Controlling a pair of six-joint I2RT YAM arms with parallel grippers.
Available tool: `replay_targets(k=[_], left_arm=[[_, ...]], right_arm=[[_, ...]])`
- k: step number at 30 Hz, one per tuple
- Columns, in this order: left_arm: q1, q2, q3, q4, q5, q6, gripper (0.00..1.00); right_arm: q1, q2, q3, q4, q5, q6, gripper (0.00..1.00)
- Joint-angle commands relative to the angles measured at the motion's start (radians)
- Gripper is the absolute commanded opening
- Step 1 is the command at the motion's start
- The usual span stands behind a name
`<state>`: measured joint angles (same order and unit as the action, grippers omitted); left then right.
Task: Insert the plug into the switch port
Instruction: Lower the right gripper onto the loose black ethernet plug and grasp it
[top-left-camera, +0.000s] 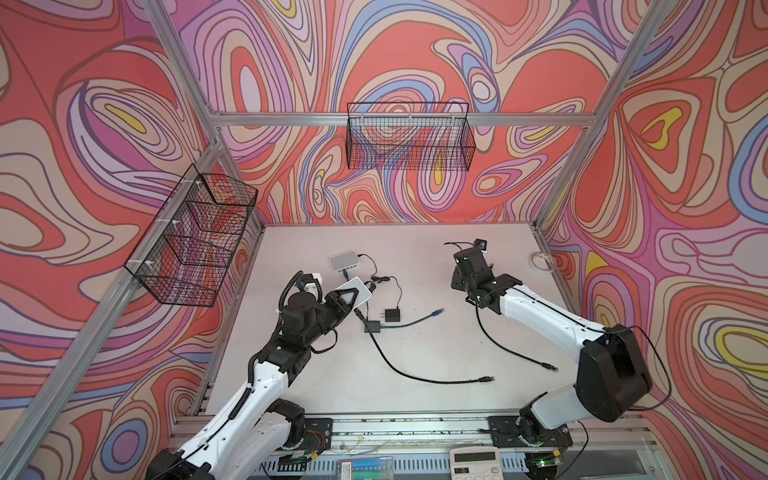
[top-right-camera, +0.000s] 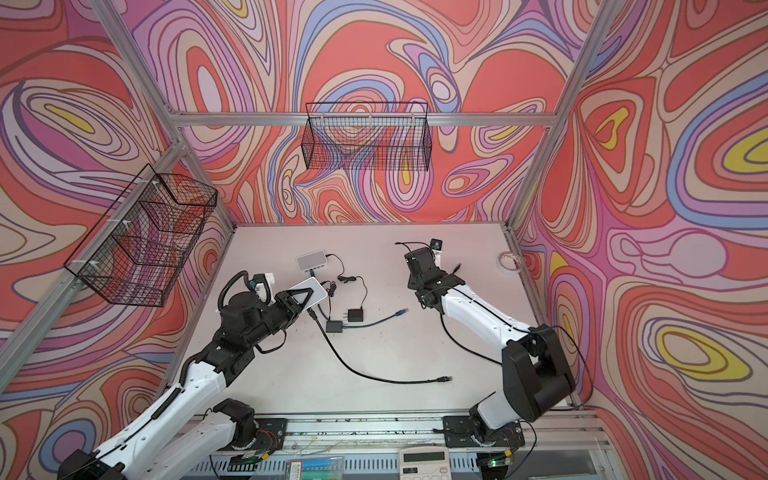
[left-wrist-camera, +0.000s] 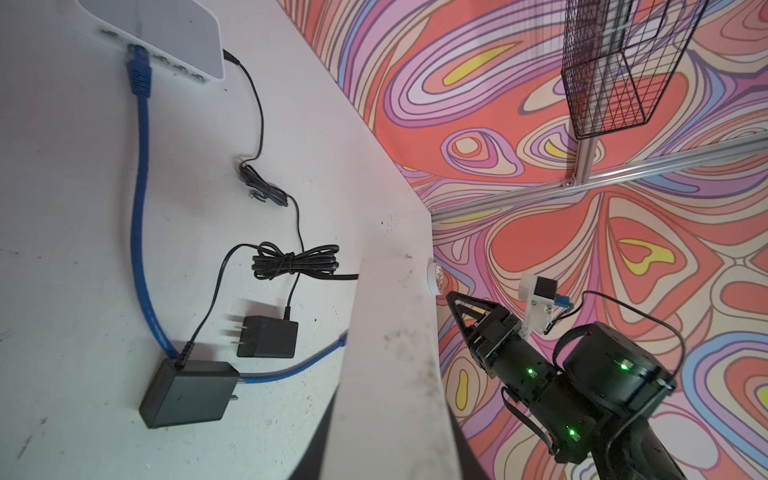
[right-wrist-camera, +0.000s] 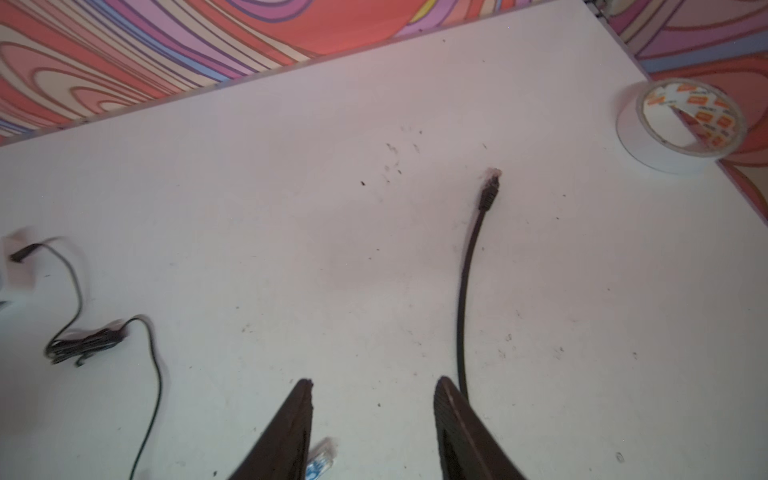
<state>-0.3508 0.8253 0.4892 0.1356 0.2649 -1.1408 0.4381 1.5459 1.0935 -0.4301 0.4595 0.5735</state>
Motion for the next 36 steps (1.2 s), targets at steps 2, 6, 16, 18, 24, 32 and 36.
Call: replay_targets(k=[2, 6, 16, 18, 24, 32, 36], left_arm=[[0.002, -0.064, -0.055, 0.005, -0.083, -0.041, 0.00], [0.002, -0.118, -0.113, 0.004, -0.100, -0.067, 0.00], [0.003, -0.228, -0.173, -0.050, -0.140, -0.070, 0.00], [0.003, -0.231, -0.172, -0.056, -0.137, -0.069, 0.00], [0.002, -0.230, -0.174, -0.057, -0.135, -0.072, 0.00], [0.002, -0.237, -0.160, -0.075, -0.138, -0.066, 0.00], [0.002, -0.242, -0.159, -0.083, -0.139, -0.065, 0.00]], right_arm=[[-0.058, 0.076, 0.059, -0.108, 0.059, 0.096, 0.48], [-0.148, 0.175, 0.100, -0.120, -0.004, 0.116, 0.48], [-0.299, 0.453, 0.305, -0.143, -0.137, 0.057, 0.43], [-0.310, 0.492, 0.347, -0.150, -0.149, 0.046, 0.43], [-0.335, 0.587, 0.474, -0.199, -0.158, 0.018, 0.43], [-0.369, 0.677, 0.565, -0.228, -0.189, -0.003, 0.43], [-0.379, 0.694, 0.570, -0.224, -0.193, -0.011, 0.42]])
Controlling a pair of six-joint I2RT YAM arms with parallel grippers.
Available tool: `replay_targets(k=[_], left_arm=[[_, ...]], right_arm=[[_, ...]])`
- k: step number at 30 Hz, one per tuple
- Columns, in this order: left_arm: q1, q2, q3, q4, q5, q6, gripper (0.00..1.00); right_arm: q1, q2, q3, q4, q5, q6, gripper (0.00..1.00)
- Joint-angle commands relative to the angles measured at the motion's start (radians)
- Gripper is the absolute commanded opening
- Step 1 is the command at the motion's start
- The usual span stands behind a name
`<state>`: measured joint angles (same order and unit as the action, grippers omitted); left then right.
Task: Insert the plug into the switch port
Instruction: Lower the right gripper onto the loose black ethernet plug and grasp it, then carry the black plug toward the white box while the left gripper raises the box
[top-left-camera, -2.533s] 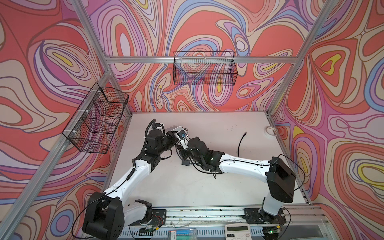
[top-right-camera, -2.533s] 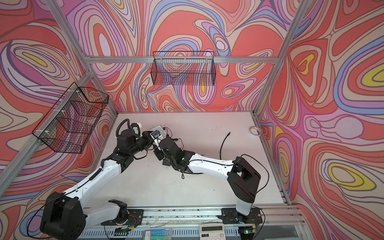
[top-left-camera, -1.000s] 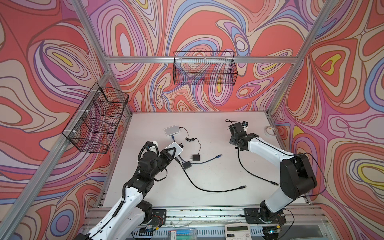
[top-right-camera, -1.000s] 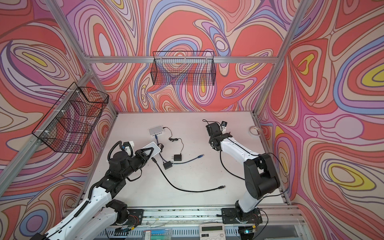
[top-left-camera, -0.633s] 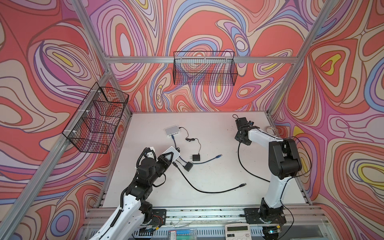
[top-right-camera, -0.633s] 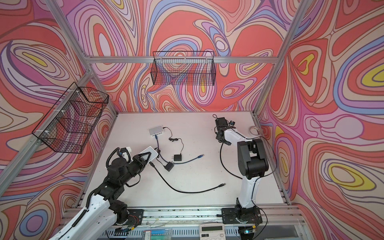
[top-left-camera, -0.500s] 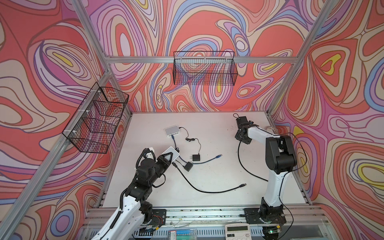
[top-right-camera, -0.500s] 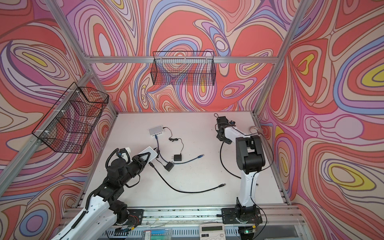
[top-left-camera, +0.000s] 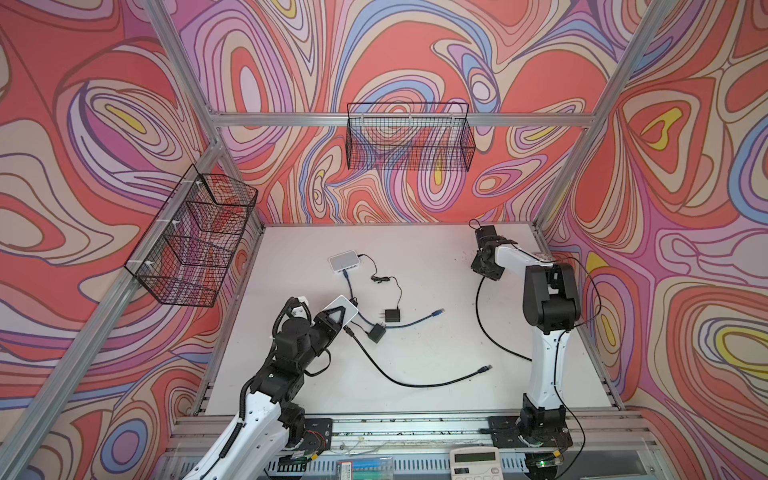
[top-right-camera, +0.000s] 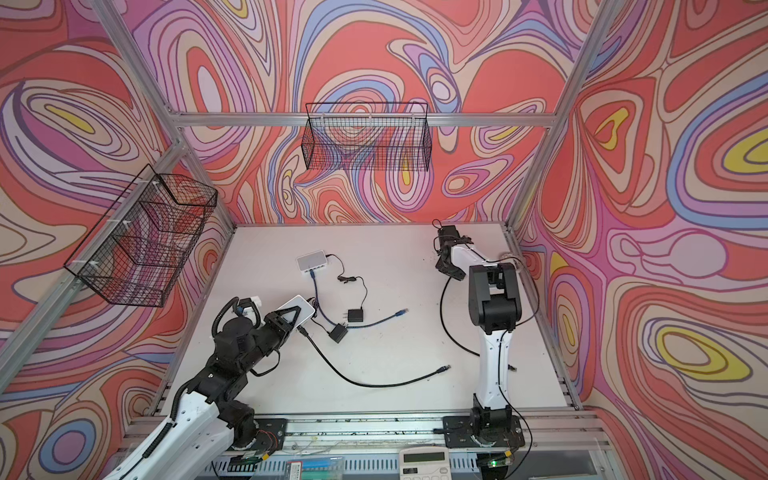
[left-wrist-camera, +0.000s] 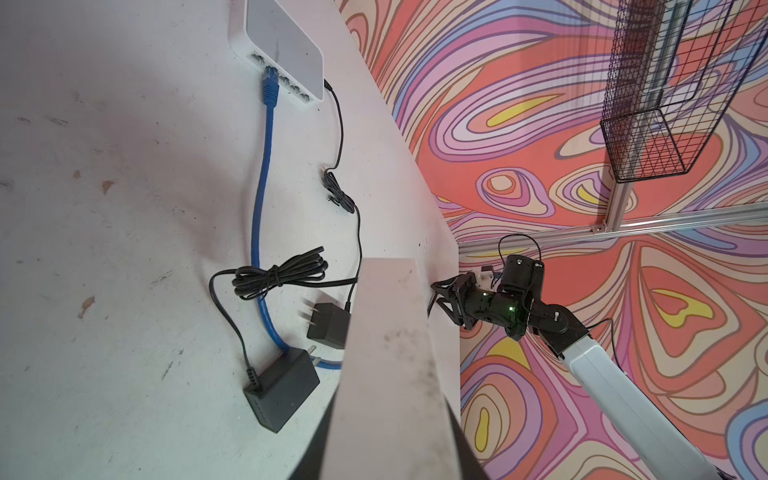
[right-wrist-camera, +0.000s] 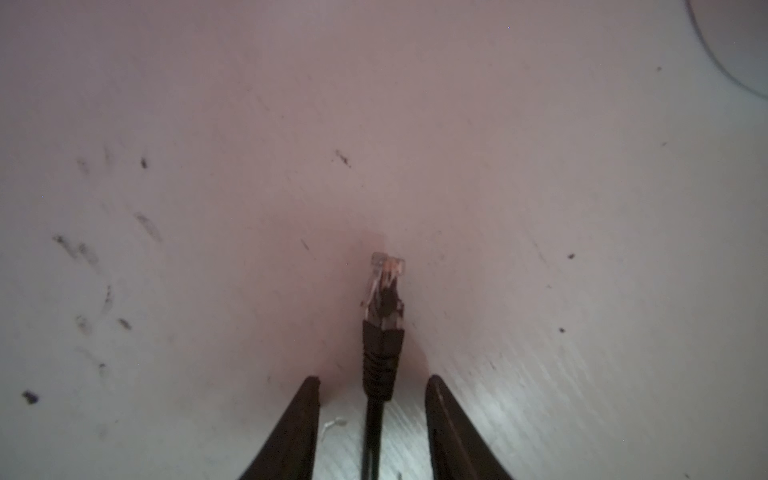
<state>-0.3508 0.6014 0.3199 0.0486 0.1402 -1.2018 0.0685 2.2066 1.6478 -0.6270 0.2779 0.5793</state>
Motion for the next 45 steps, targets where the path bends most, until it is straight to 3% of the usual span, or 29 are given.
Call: replay_targets(k=[1, 8, 12, 22, 25, 30, 32, 35, 45], left_arm=[[0.002, -0.018, 0.010, 0.004, -0.015, -0.003, 0.00], [0.002, -0.019, 0.013, 0.000, -0.018, -0.001, 0.00], [0.002, -0.022, 0.011, -0.001, -0.016, -0.001, 0.00], [0.002, -0.046, 0.018, -0.031, -0.021, 0.003, 0.00], [0.002, -0.045, 0.022, -0.032, -0.020, 0.001, 0.00], [0.002, -0.050, 0.024, -0.033, -0.014, -0.003, 0.00], [0.001, -0.056, 0.024, -0.035, -0.016, -0.003, 0.00], [0.001, -0.067, 0.021, -0.033, -0.016, -0.006, 0.00], [0.001, -0.078, 0.009, 0.016, -0.004, 0.001, 0.00]], right_arm=[[-0.013, 0.037, 0.017, -0.024, -0.014, -0.018, 0.41], [-0.021, 0.069, 0.036, -0.027, -0.037, -0.029, 0.34], [-0.021, 0.070, 0.034, -0.025, -0.049, -0.030, 0.19], [-0.035, 0.066, 0.011, 0.036, -0.098, -0.088, 0.00], [-0.033, -0.016, -0.068, 0.183, -0.246, -0.176, 0.00], [-0.033, -0.201, -0.229, 0.407, -0.643, -0.287, 0.00], [-0.033, -0.254, -0.278, 0.466, -0.818, -0.294, 0.00], [-0.029, -0.321, -0.361, 0.544, -0.980, -0.278, 0.00], [0.015, -0.485, -0.544, 0.613, -1.228, -0.300, 0.00]])
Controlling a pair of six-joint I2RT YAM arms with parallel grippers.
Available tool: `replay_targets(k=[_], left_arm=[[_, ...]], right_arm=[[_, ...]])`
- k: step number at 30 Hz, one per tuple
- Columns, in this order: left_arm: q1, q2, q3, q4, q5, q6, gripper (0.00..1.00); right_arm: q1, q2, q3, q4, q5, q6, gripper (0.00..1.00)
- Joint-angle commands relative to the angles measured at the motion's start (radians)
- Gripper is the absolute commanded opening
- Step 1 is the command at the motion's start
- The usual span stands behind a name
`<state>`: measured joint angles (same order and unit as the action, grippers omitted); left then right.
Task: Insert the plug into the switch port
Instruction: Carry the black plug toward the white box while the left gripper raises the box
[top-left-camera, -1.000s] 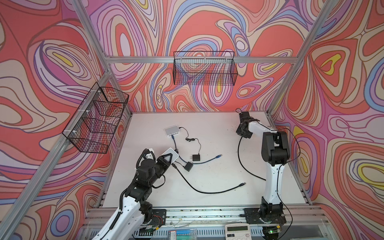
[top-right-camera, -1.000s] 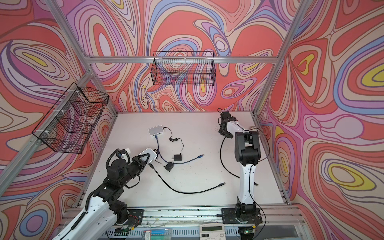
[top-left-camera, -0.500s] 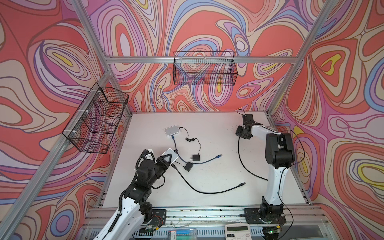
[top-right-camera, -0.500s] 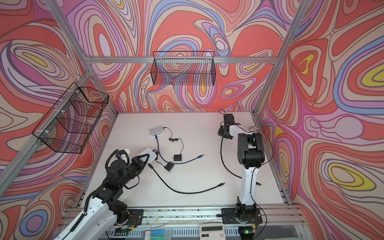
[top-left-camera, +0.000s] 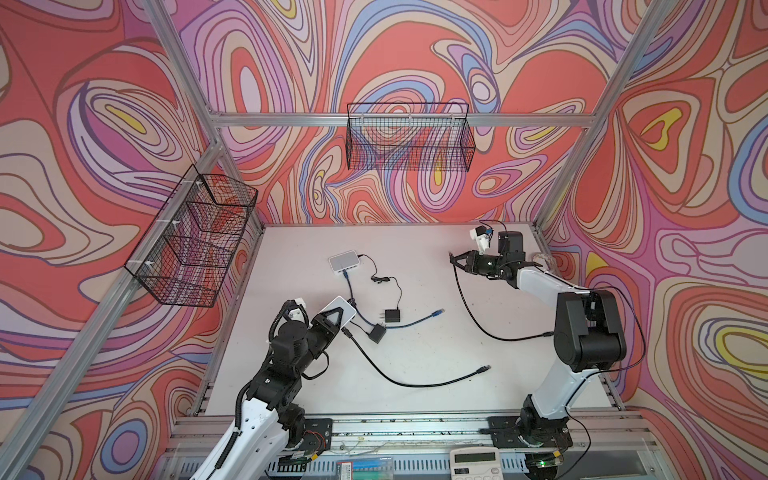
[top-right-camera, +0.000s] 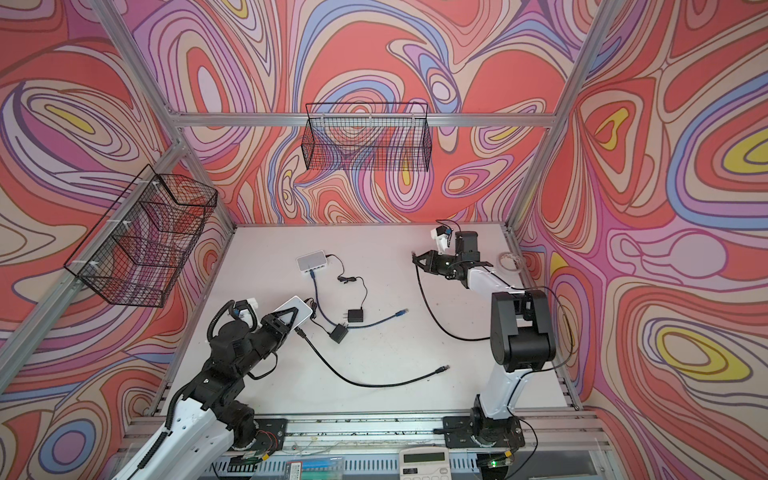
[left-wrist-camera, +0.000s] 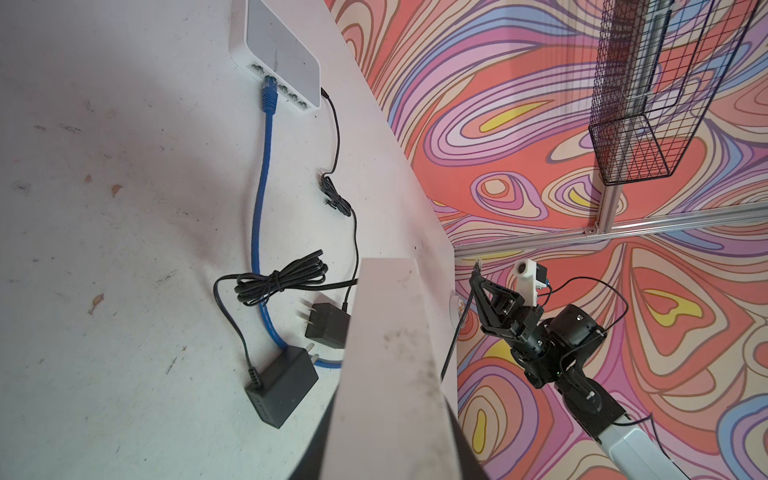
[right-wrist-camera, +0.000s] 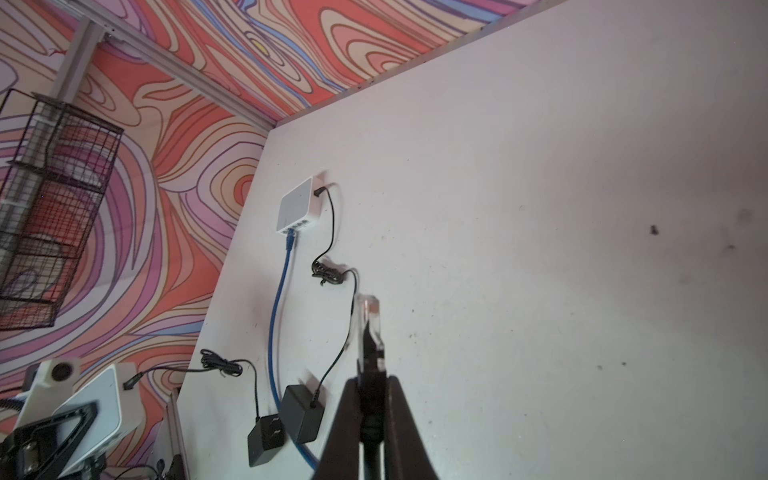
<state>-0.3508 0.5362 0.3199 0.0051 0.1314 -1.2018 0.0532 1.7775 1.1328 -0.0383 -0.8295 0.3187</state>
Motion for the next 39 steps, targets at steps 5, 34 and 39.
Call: replay_targets(k=[5, 34, 39], left_arm=[[0.002, -0.003, 0.004, 0.085, 0.007, 0.006, 0.00], [0.002, 0.394, -0.002, 0.869, 0.243, 0.045, 0.00], [0.000, 0.459, 0.017, 0.927, 0.295, 0.033, 0.00]], right_arm=[[0.119, -0.115, -0.030, -0.097, -0.111, -0.130, 0.00], [0.373, -0.118, -0.185, 0.312, -0.289, 0.289, 0.00], [0.378, -0.128, -0.173, 0.260, -0.291, 0.249, 0.00]])
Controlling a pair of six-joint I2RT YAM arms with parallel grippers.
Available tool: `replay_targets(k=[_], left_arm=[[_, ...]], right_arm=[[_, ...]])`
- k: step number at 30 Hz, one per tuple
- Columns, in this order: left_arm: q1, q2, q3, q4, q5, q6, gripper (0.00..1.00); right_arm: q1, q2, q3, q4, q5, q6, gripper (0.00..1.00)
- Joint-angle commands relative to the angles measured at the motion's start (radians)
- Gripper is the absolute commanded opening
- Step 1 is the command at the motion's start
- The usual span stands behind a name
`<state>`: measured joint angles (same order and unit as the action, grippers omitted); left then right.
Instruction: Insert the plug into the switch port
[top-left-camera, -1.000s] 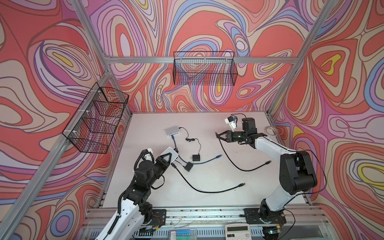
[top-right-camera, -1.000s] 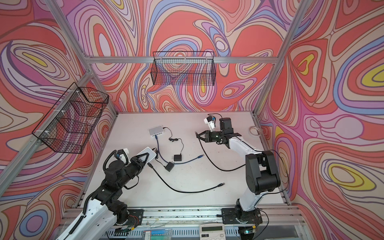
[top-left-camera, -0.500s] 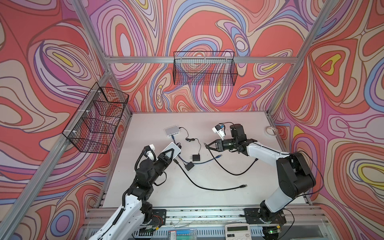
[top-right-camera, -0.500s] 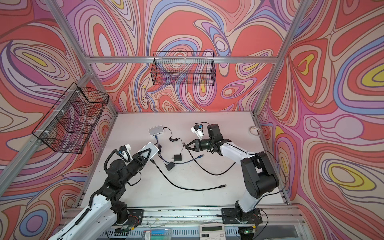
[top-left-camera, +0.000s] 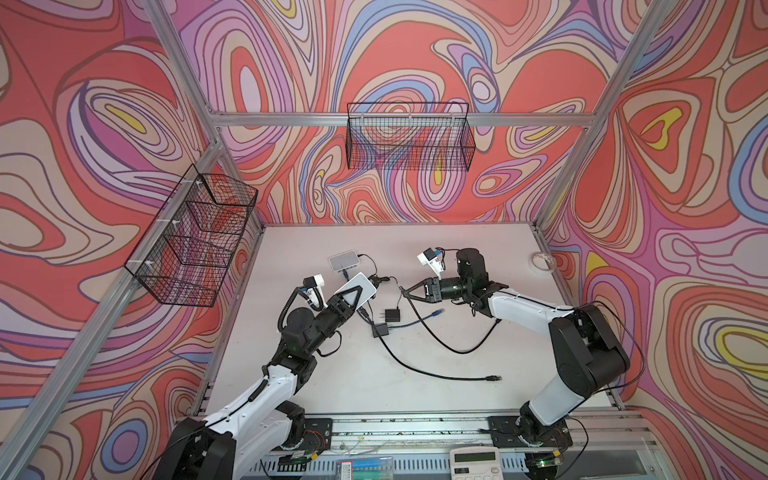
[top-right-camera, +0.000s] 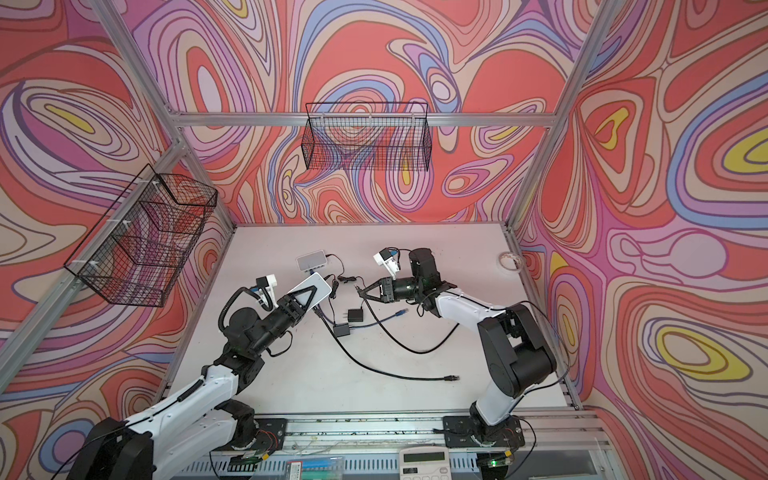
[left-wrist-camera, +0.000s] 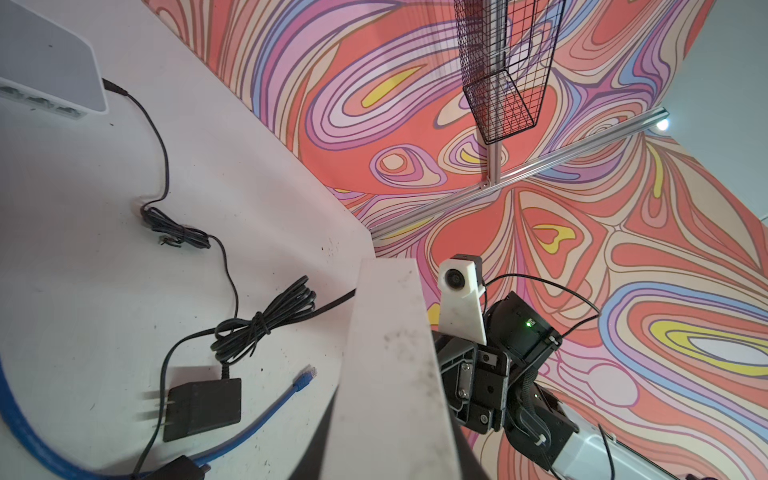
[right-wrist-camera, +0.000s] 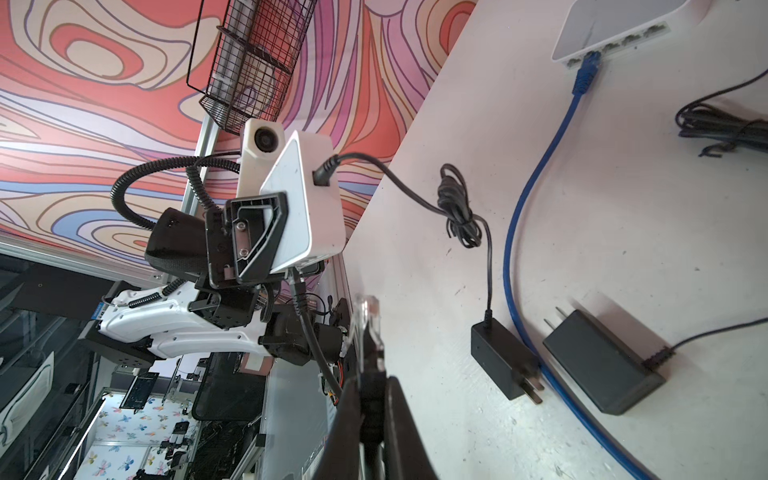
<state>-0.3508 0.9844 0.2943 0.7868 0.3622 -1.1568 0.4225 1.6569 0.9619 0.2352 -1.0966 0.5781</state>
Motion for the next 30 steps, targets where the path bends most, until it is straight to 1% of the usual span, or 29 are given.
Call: replay_targets(k=[1, 6, 17, 18, 20, 30], left_arm=[[0.000, 0.020, 0.052, 0.144, 0.080, -0.011, 0.00], [-0.011, 0.085, 0.117, 0.137, 0.134, 0.001, 0.00], [-0.056, 0.369, 0.210, 0.407, 0.182, -0.071, 0.00], [-0.061, 0.390, 0.248, 0.422, 0.186, -0.078, 0.00], [-0.073, 0.426, 0.271, 0.440, 0.188, -0.086, 0.00], [-0.089, 0.447, 0.309, 0.383, 0.206, -0.066, 0.00]], right_arm=[[0.008, -0.009, 0.004, -0.028, -0.020, -0.021, 0.00], [0.009, -0.016, 0.014, -0.039, -0.020, -0.024, 0.00], [0.018, -0.058, -0.002, -0.035, -0.019, -0.021, 0.00], [0.019, -0.061, -0.002, -0.038, -0.019, -0.023, 0.00], [0.018, -0.062, -0.003, -0.043, -0.019, -0.029, 0.00], [0.019, -0.077, 0.008, -0.063, -0.006, -0.046, 0.00]])
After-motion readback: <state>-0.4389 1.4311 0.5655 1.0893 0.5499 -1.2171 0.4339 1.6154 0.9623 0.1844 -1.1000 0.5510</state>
